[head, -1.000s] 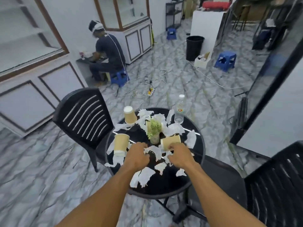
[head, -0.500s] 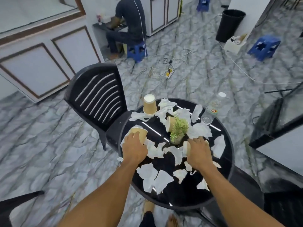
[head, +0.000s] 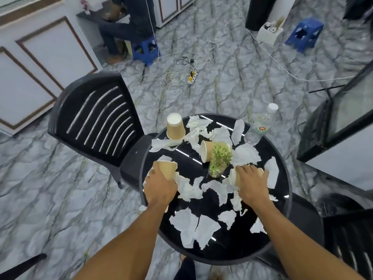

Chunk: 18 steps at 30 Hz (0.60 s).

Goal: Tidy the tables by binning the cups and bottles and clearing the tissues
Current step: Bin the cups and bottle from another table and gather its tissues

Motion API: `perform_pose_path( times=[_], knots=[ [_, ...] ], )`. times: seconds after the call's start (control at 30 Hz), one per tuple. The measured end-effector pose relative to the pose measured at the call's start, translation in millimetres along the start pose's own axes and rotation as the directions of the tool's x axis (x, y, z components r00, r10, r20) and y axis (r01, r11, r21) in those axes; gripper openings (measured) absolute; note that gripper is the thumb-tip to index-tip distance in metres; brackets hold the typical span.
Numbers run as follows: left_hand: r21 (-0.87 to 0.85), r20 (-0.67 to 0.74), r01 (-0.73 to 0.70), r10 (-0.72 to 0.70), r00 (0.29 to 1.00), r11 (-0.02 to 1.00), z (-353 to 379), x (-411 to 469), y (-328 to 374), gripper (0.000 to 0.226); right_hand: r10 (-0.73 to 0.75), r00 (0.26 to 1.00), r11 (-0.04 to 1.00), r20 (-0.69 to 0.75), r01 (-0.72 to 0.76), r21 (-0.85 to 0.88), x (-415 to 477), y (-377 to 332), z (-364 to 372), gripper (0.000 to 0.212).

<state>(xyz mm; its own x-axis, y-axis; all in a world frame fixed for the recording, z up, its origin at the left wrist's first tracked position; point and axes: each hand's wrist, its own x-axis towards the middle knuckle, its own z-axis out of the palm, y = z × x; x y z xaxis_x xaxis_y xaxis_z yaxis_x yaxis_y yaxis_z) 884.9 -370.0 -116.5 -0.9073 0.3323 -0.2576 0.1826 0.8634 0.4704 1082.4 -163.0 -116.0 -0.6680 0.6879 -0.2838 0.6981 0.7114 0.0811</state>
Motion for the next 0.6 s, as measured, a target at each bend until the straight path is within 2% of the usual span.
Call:
perform_pose_path(
  times=[0.1,0.27,0.33,0.43,0.5,0.6],
  knots=[
    [-0.063,-0.082,-0.065,0.059,0.995,0.996,-6.1,-8.0,9.4,0.074,0.047,0.998,0.998,-0.048,-0.045,0.050,-5.5,3.8,-7.1,0.063],
    [-0.211,-0.248,-0.300,0.246,0.937,0.930,-15.4,-31.5,68.5,0.082,0.259,0.944,0.909,-0.204,-0.167,0.383,-28.3,31.8,-33.9,0.057],
    [-0.243,-0.282,-0.432,0.363,0.888,0.868,-10.9,-47.4,102.9,0.083,0.375,0.889,0.806,-0.263,-0.172,0.567,-45.0,50.2,-42.5,0.050],
    [-0.244,-0.270,-0.604,0.545,0.794,0.759,5.3,-90.9,153.3,0.085,0.546,0.801,0.602,-0.244,-0.173,0.780,-83.4,81.5,-51.4,0.052],
    [-0.271,-0.208,-0.661,0.628,0.750,0.700,23.3,-129.8,178.5,0.086,0.644,0.723,0.503,-0.252,-0.152,0.851,-119.4,106.2,-52.5,0.054],
    [-0.371,-0.092,-0.675,0.698,0.710,0.638,53.6,-201.4,203.9,0.087,0.763,0.606,0.376,-0.227,-0.129,0.917,-183.0,149.3,-43.5,0.057]
  ],
)
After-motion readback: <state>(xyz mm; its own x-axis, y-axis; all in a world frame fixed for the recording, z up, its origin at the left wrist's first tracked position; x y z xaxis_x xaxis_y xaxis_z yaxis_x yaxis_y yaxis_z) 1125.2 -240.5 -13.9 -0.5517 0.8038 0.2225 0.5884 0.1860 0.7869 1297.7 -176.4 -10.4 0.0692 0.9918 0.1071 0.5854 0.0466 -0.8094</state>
